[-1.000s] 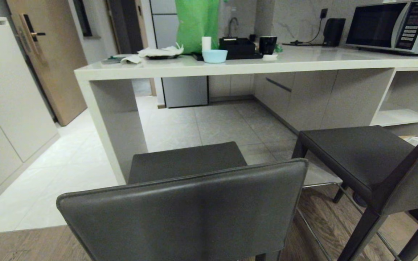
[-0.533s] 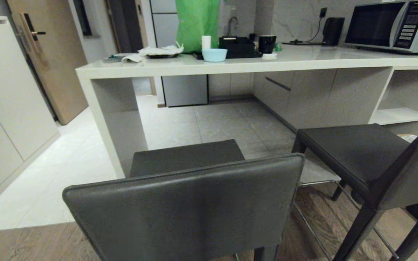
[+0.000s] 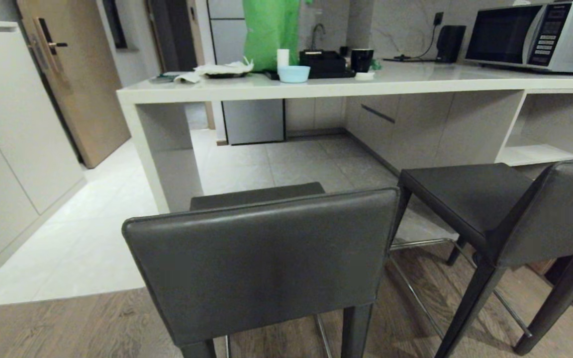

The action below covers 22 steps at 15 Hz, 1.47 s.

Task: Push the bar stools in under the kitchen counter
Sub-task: Push the gray chair back under the dining table

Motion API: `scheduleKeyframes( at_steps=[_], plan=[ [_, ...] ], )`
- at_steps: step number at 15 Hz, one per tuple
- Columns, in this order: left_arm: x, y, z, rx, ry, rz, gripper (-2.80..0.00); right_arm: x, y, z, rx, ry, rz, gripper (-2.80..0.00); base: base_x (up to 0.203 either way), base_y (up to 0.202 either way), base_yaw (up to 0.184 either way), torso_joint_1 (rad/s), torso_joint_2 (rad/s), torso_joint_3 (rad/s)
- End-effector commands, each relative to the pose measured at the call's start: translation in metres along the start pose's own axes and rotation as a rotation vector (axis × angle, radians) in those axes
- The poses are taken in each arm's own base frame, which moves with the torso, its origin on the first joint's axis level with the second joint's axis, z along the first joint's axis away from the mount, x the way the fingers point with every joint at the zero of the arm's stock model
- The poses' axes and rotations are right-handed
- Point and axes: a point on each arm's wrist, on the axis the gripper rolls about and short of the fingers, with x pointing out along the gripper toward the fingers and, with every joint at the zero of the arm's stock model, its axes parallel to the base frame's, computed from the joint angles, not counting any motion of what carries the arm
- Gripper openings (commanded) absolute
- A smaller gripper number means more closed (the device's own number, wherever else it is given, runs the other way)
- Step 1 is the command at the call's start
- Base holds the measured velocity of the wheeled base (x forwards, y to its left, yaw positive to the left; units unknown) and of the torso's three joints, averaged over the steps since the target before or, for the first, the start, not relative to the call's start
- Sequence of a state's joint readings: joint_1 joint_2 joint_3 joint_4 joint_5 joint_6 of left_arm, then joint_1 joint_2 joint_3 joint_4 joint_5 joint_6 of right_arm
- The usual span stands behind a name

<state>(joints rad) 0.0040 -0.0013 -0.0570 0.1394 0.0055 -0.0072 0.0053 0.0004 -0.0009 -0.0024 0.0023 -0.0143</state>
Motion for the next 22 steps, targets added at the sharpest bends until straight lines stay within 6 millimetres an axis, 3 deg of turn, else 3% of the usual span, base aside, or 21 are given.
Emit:
scheduleKeyframes(
  at_steps=[1, 9, 22],
  plan=[
    [0.0000, 0.0000, -0.0001, 0.000, 0.000, 0.000, -2.80, -0.0001, 0.0000, 0.0001, 0.000, 0.000, 0.000, -2.80, 0.000, 0.000, 0.000, 0.000, 0.00, 0.000],
    [0.0001, 0.0001, 0.0000, -0.004, 0.002, 0.004, -2.80, -0.0001, 0.0000, 0.0002, 0.000, -0.002, 0.000, -2.80, 0.000, -0.026, 0.002, 0.001, 0.00, 0.001],
    [0.0003, 0.0001, -0.0005, -0.004, 0.003, 0.004, -2.80, -0.0001, 0.0000, 0.0002, 0.001, -0.002, 0.000, -2.80, 0.000, -0.188, 0.004, 0.001, 0.00, 0.002]
  ],
)
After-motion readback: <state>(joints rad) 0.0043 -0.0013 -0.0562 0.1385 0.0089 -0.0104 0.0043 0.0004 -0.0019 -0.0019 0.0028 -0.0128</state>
